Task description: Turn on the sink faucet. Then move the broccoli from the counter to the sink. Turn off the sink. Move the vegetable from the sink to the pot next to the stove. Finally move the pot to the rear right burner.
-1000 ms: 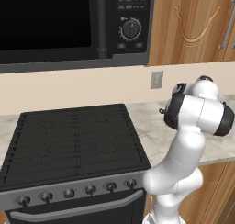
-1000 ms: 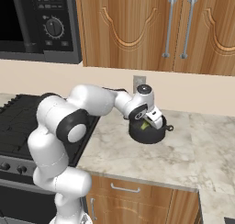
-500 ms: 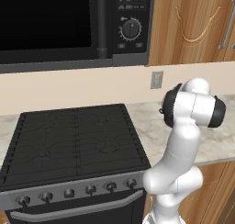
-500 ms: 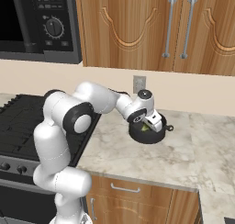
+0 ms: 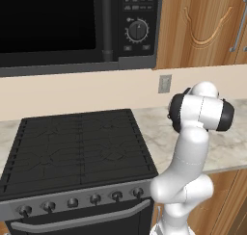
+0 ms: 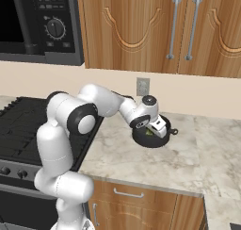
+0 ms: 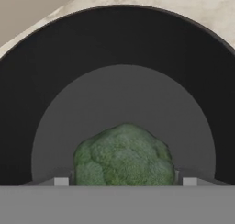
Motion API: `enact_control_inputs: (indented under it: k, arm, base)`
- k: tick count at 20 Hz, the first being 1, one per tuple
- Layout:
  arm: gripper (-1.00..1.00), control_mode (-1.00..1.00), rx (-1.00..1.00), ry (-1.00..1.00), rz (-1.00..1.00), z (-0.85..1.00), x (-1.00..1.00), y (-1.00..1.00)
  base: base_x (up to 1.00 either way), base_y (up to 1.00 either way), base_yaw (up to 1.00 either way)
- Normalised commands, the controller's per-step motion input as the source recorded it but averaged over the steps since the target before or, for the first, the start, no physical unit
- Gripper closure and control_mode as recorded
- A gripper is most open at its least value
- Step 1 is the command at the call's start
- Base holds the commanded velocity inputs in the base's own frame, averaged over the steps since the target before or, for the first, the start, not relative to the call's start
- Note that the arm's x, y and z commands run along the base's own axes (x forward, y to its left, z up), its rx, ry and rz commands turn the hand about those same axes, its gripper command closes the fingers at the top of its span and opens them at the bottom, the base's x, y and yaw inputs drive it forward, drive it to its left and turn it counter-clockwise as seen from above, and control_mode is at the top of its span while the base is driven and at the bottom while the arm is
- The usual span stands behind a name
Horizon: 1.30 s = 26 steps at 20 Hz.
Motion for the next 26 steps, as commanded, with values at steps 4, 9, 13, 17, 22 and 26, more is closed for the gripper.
enact_control_inputs:
  k: [4,9,13,17,22,26]
  arm:
    - [-1.0,-1.0,0.0,0.0,0.01,0.0,0.0,0.01]
    - [-1.0,-1.0,0.0,0.0,0.0,0.0,0.0,0.0]
    - [-1.0,-1.0,0.0,0.0,0.0,0.01,0.0,0.01]
    - [-1.0,-1.0,0.0,0.0,0.0,0.13,-0.01,0.03]
    - [-1.0,-1.0,-0.01,0.0,0.0,0.32,-0.15,0.0]
    - [-1.0,-1.0,-0.01,0.0,0.0,0.33,-0.24,0.01]
  base:
    - [0.0,0.0,0.0]
    - [0.0,0.0,0.0]
    - [0.0,0.0,0.0]
    - [0.0,0.0,0.0]
    - [0.0,0.0,0.0]
    - [0.0,0.0,0.0]
